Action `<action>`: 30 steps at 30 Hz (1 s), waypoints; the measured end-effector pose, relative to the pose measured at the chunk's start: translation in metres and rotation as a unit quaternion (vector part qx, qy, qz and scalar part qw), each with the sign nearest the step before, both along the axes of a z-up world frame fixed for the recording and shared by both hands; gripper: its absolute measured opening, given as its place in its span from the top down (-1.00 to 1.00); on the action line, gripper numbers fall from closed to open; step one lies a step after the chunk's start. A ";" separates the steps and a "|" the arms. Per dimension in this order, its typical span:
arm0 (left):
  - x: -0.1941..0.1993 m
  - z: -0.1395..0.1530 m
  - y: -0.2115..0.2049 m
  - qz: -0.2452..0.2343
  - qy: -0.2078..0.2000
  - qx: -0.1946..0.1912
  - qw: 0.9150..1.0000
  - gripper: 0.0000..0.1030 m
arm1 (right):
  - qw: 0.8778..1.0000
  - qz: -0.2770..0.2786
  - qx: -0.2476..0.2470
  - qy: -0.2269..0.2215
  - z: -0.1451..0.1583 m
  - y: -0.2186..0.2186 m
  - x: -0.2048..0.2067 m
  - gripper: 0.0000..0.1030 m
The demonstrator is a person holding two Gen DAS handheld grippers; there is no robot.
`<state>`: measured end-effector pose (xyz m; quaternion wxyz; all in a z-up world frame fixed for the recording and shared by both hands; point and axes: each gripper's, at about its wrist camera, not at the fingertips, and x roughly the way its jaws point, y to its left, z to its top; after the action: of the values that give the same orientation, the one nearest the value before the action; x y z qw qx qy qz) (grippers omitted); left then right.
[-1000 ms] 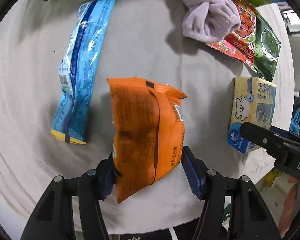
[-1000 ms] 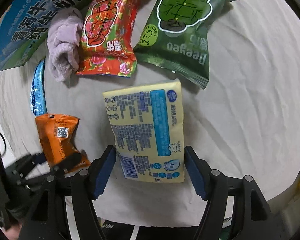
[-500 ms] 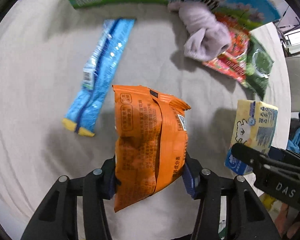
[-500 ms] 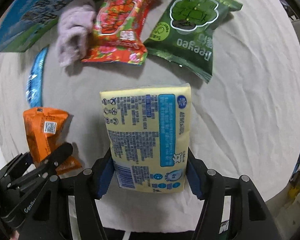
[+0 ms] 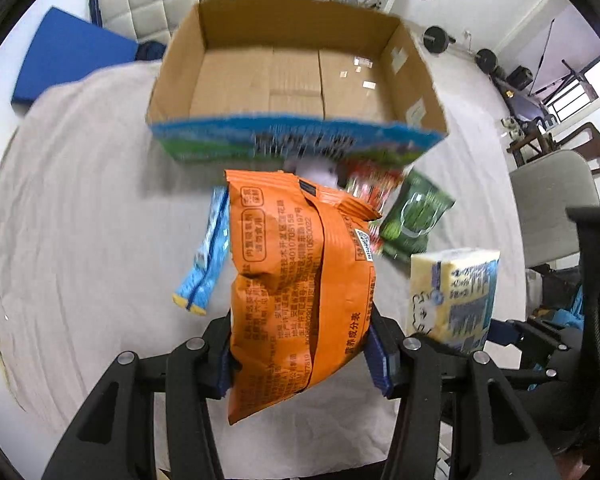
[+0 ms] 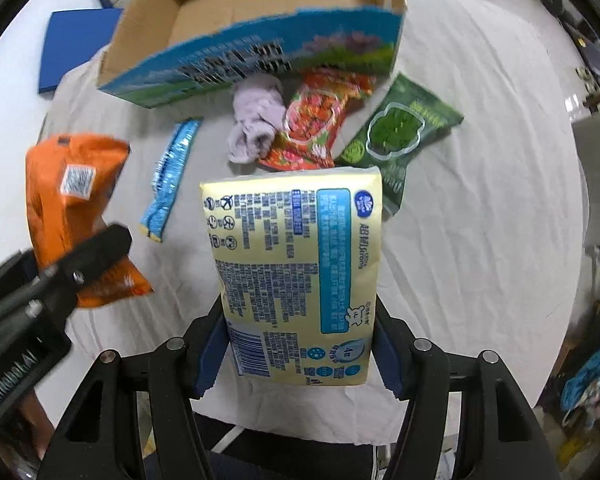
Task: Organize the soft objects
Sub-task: 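Carry both items into the box and open both tools to release them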
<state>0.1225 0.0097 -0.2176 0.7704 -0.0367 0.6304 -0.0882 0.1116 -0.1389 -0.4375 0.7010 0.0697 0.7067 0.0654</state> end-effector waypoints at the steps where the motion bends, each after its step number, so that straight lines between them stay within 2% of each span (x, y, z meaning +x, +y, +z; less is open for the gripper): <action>1: 0.007 0.002 -0.002 0.001 -0.005 -0.005 1.000 0.05 | 1.000 0.002 0.003 -0.002 0.007 -0.009 0.008 -0.27; 5: 0.037 0.017 -0.012 0.006 -0.031 -0.026 0.999 0.05 | 0.999 0.008 0.026 -0.025 0.046 -0.026 0.029 -0.27; 8: 0.067 0.031 -0.012 0.011 -0.042 -0.049 0.998 0.05 | 0.998 0.011 0.040 -0.052 0.088 -0.041 0.051 -0.27; 11: 0.104 0.042 -0.013 0.015 -0.049 -0.062 0.997 0.05 | 0.995 0.012 0.053 -0.081 0.110 -0.044 0.084 -0.27; 15: 0.165 0.045 -0.014 0.020 -0.053 -0.082 0.995 0.05 | 0.992 0.015 0.041 -0.115 0.123 -0.045 0.133 -0.27; 21: 0.260 0.003 -0.012 0.057 0.005 -0.150 0.987 0.05 | 0.992 0.012 0.022 -0.126 0.106 -0.045 0.218 -0.27; 27: 0.322 -0.050 -0.025 0.051 0.049 -0.146 0.987 0.05 | 0.996 0.001 0.004 -0.089 0.055 -0.044 0.295 -0.27; 30: 0.340 -0.076 -0.031 0.047 0.078 -0.157 0.983 0.04 | 0.997 0.004 -0.004 -0.071 0.032 -0.040 0.321 -0.27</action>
<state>0.4628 -0.0213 -0.2937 0.7068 -0.1934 0.6644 -0.1468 0.4323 -0.1787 -0.4058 0.7494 0.0591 0.6558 0.0702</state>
